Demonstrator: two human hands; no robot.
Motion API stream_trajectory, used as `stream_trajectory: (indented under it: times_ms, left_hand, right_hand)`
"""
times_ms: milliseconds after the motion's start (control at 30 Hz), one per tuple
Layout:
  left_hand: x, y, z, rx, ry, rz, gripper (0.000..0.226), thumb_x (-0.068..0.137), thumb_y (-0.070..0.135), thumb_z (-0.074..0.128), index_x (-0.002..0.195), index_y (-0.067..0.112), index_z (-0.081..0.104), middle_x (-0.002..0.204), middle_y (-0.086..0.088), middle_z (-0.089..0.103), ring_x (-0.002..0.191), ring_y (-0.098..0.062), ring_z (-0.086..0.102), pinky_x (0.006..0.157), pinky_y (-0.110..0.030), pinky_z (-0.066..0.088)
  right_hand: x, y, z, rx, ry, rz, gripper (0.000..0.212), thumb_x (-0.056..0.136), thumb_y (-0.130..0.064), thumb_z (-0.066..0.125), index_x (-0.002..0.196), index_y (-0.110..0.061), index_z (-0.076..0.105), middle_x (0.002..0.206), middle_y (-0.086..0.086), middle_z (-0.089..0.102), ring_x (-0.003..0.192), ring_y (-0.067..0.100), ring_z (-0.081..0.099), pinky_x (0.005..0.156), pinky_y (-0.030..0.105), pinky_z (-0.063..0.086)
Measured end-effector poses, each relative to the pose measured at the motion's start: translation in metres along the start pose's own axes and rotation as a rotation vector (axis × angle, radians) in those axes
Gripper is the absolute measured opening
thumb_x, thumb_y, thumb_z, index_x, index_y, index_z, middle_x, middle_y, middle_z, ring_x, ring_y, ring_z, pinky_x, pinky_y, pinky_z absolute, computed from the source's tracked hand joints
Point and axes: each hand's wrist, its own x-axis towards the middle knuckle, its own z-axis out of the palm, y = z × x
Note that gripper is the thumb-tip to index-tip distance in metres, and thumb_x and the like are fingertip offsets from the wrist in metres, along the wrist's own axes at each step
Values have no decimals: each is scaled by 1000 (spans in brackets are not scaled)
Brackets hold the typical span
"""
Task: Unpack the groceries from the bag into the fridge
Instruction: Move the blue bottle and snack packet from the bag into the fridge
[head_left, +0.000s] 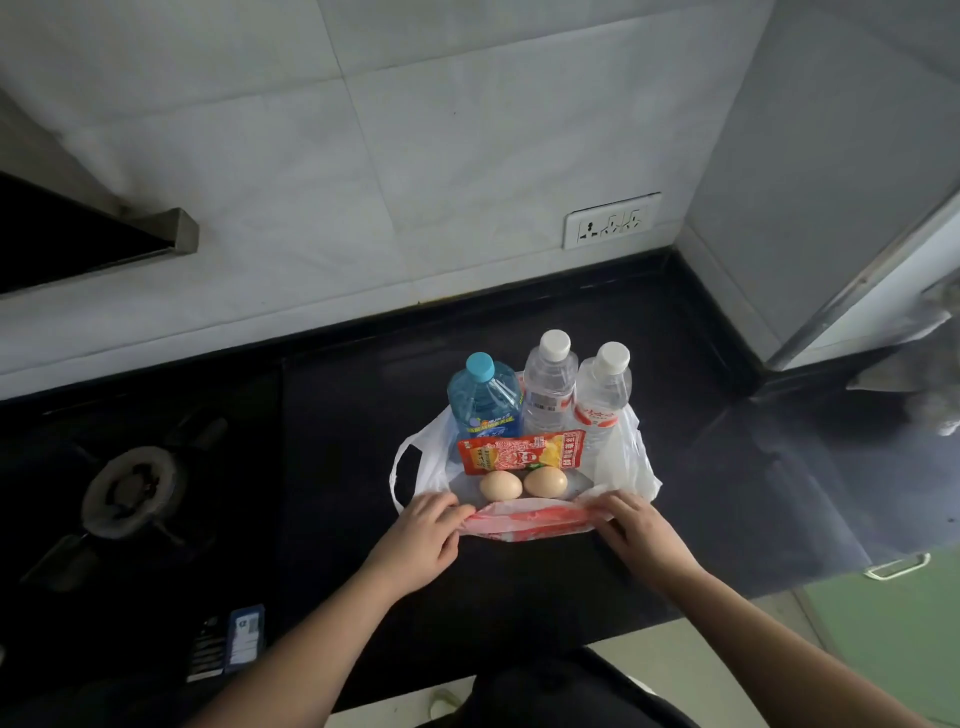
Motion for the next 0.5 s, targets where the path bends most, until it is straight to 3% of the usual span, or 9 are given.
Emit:
stream_trajectory:
  times_ms: [100, 233, 367, 500]
  left_hand:
    - [3, -1, -3, -200, -23, -142, 35, 94, 29, 54, 128, 25, 57, 125, 11, 47, 120, -3, 43, 100, -26, 44]
    - [17, 2, -19, -440, -59, -334, 20, 97, 34, 53, 112, 28, 65, 113, 16, 53, 108, -2, 52, 94, -30, 48]
    - [22, 4, -33, -453, 6, -353, 17, 98, 28, 54, 110, 25, 65, 111, 14, 57, 103, -3, 57, 87, -25, 49]
    - [24, 10, -41, -466, 108, -352, 15, 97, 22, 57, 109, 24, 65, 108, 14, 58, 100, 0, 57, 82, -14, 45]
  right_hand:
    - [5, -7, -5, 172, -14, 150, 17, 93, -26, 58, 105, -38, 63, 105, -25, 59, 92, -5, 57, 78, 11, 47]
    - [14, -10, -13, 220, -58, 233, 13, 93, -27, 59, 101, -36, 64, 101, -21, 63, 94, 0, 59, 82, 16, 46]
    - [20, -15, -18, 305, 97, 318, 9, 92, -28, 61, 99, -34, 65, 93, -18, 65, 88, 3, 62, 74, 15, 43]
    - [29, -23, -30, 421, 244, 367, 10, 92, -26, 61, 99, -33, 64, 94, -13, 68, 89, 3, 64, 73, 18, 49]
